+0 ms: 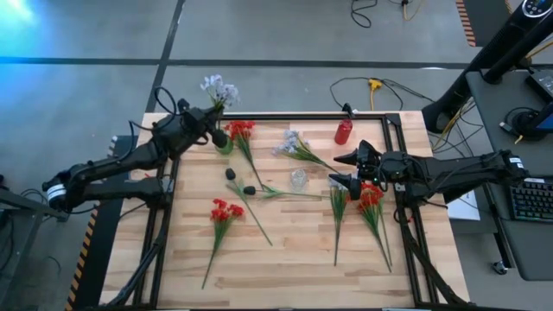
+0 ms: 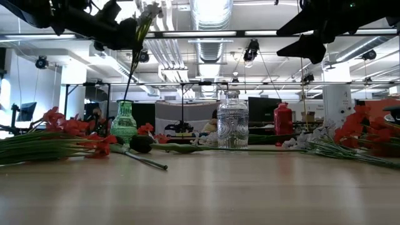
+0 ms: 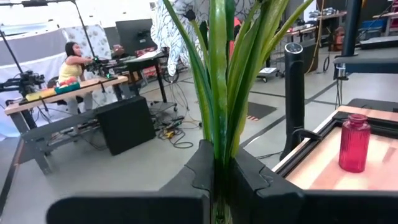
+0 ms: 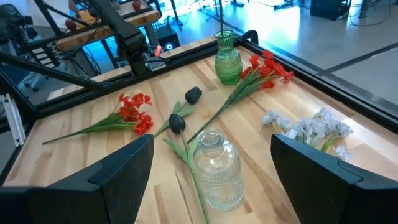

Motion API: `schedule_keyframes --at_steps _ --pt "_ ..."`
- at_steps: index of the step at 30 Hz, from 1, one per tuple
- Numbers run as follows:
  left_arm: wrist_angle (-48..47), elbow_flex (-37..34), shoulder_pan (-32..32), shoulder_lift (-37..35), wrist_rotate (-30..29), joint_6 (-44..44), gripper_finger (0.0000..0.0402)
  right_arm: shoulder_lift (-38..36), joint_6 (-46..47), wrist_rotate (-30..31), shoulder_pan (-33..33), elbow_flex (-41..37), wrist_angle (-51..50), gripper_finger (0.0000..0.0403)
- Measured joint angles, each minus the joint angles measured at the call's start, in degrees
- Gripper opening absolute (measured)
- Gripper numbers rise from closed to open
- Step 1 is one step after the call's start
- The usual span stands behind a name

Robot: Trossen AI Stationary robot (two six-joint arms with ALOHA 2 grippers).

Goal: Sort flowers into vase by color
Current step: Put the left white flower into the green vase

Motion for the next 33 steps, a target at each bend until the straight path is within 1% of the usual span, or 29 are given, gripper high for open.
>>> schedule_keyframes --at_steps 11,16,24,28,33 --pt "1.82 -2.37 0.26 0.11 -0.31 -0.99 0.0015 0.0 0.04 0.02 0.0 0.0 -0.02 0.0315" --pt "5.13 -4.99 0.28 0.11 -0.41 -2.36 0.0016 0.0 0.26 0.02 0.0 0.0 -0.07 0.0315" --pt "6.69 -6.99 0.46 0.11 -0.7 -4.03 0.0017 0.0 0.25 0.02 0.0 0.0 -0.17 0.0315" --pt "9.47 -8.73 0.68 0.11 -0.71 -4.41 0.0017 0.0 0.24 0.02 0.0 0.0 -0.17 0.0315" --pt "10.31 -9.86 0.74 0.11 -3.11 -4.47 0.0017 0.0 0.26 0.01 0.0 0.0 -0.2 0.0315"
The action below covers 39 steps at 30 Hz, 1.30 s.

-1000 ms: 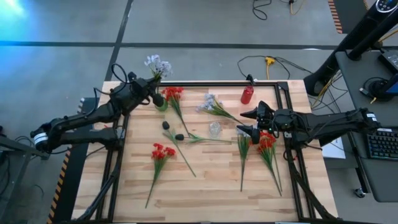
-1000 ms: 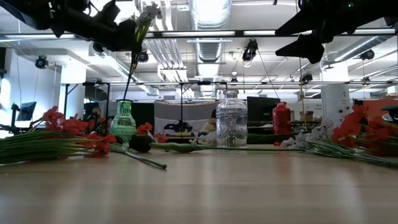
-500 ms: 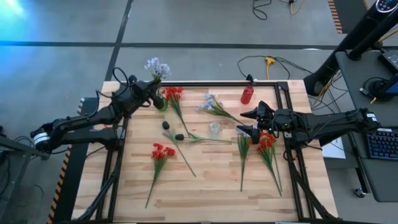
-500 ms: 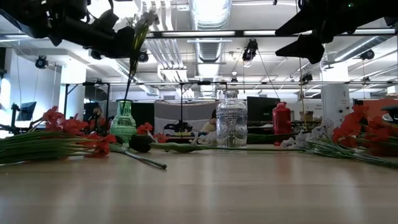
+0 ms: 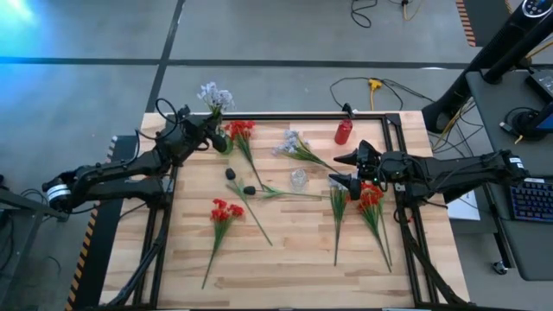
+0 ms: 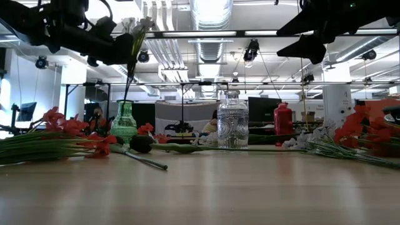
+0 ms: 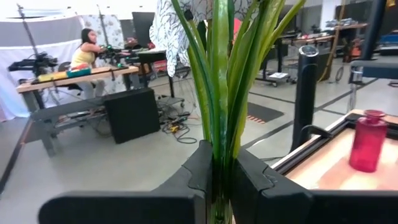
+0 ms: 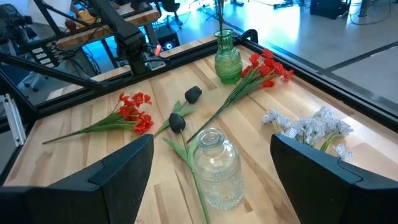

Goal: Sort flowers into vase by color
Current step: Put the left white flower into the green vase

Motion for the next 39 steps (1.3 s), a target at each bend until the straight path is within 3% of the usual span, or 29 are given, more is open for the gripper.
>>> schedule_keyframes --at_steps 30,39 --pt "0.53 -1.7 0.44 0.02 -1.99 -1.2 0.0019 0.0 0.0 -0.25 0.0 0.0 0.0 0.0315" --pt "0.66 -1.7 0.44 0.02 -1.99 -1.23 0.006 0.0 0.0 -0.25 0.0 0.0 -0.03 0.0315"
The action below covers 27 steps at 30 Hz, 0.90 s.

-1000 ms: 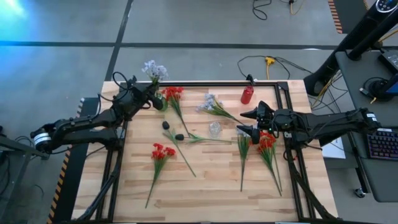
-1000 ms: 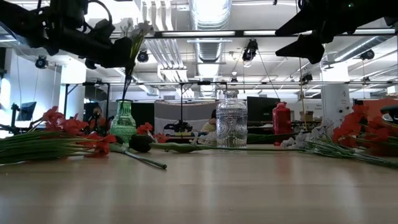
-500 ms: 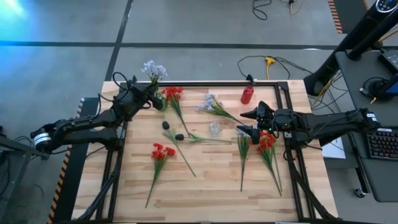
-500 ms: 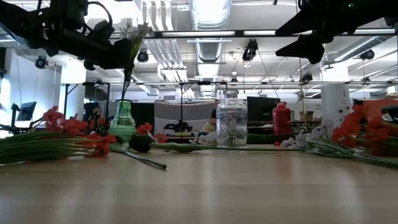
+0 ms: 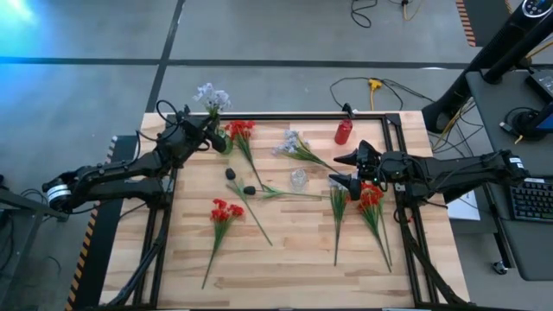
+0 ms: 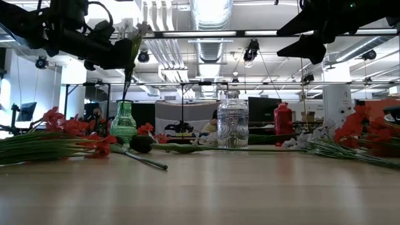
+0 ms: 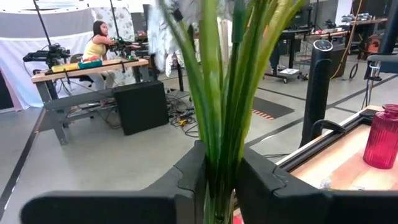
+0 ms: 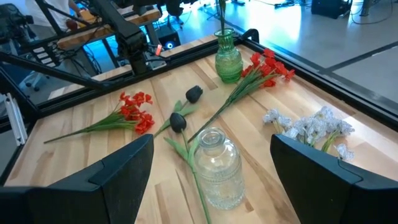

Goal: Sort flowers into vase by color
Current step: Put the left white flower into the green vase

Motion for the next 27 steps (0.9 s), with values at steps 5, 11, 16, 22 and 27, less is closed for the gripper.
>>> schedule_keyframes --at_steps 5,11,16,22,27 --pt "0.0 0.0 -0.01 0.0 0.01 -0.3 0.0095 0.0 0.0 0.0 0.0 0.0 -0.32 0.0315" --pt "-0.02 -0.01 -0.02 0.0 0.02 -0.28 0.0135 0.0 0.0 0.0 0.02 0.0 -0.36 0.0315" --pt "-0.04 -0.01 -0.02 0.0 0.02 -0.28 0.0167 0.0 0.39 0.0 0.0 0.0 -0.49 0.0315" --pt "-2.51 -0.02 -0.02 0.0 0.02 -1.64 0.0207 -0.02 0.88 -0.02 0.0 0.0 -0.82 0.0315" --pt "-2.71 -0.02 -0.11 -0.31 0.02 -2.92 0.0237 -0.02 0.88 -0.02 0.0 0.0 -0.82 0.0315"
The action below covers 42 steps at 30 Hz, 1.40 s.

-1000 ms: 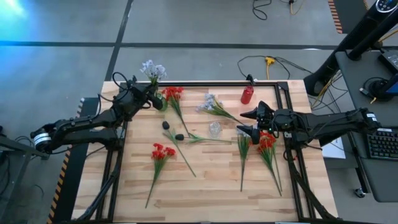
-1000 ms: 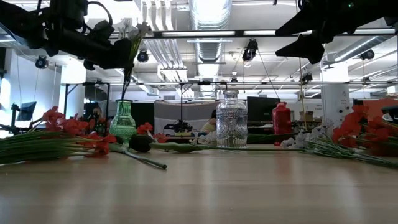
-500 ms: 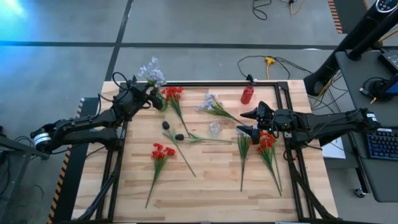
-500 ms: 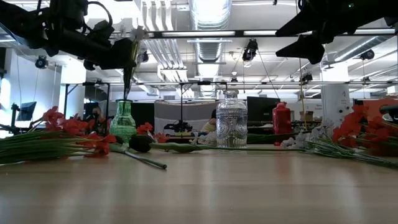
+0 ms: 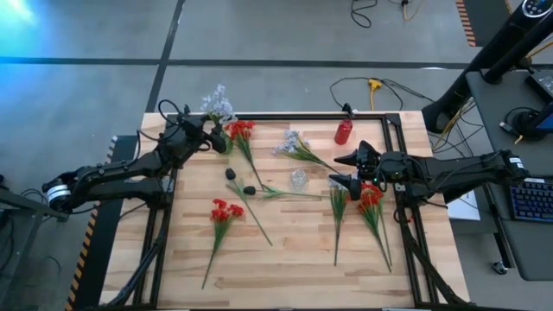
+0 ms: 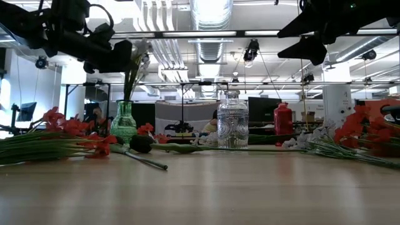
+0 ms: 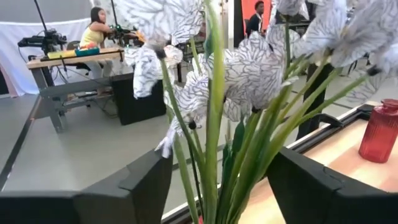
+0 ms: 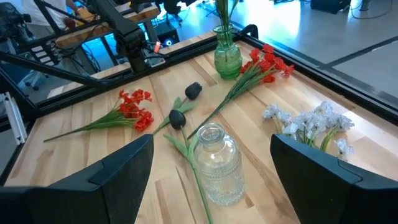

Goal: Sort flowers into vase by color
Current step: Put the left white flower into the green vase, then put the right red flower into the transparent vase

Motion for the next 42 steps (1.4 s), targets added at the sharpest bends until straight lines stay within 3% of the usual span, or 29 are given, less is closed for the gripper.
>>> schedule_keyframes --at_steps 7,13,33,42 --pt "-2.5 0.0 -0.18 -1.46 0.07 -0.73 0.0256 0.0 0.17 0.0 0.0 0.0 0.0 0.0315" --pt "-7.15 0.0 -0.79 -3.3 4.82 -1.94 0.0256 0.0 0.17 0.0 0.0 0.0 0.01 0.0315" --pt "-17.0 0.0 -0.9 -10.73 4.66 -3.79 0.0256 0.0 0.21 0.0 0.02 0.0 0.02 0.0315" --pt "-21.58 0.0 -1.62 -11.93 7.58 -5.84 0.0256 0.0 0.65 0.0 0.02 0.0 0.02 0.0315"
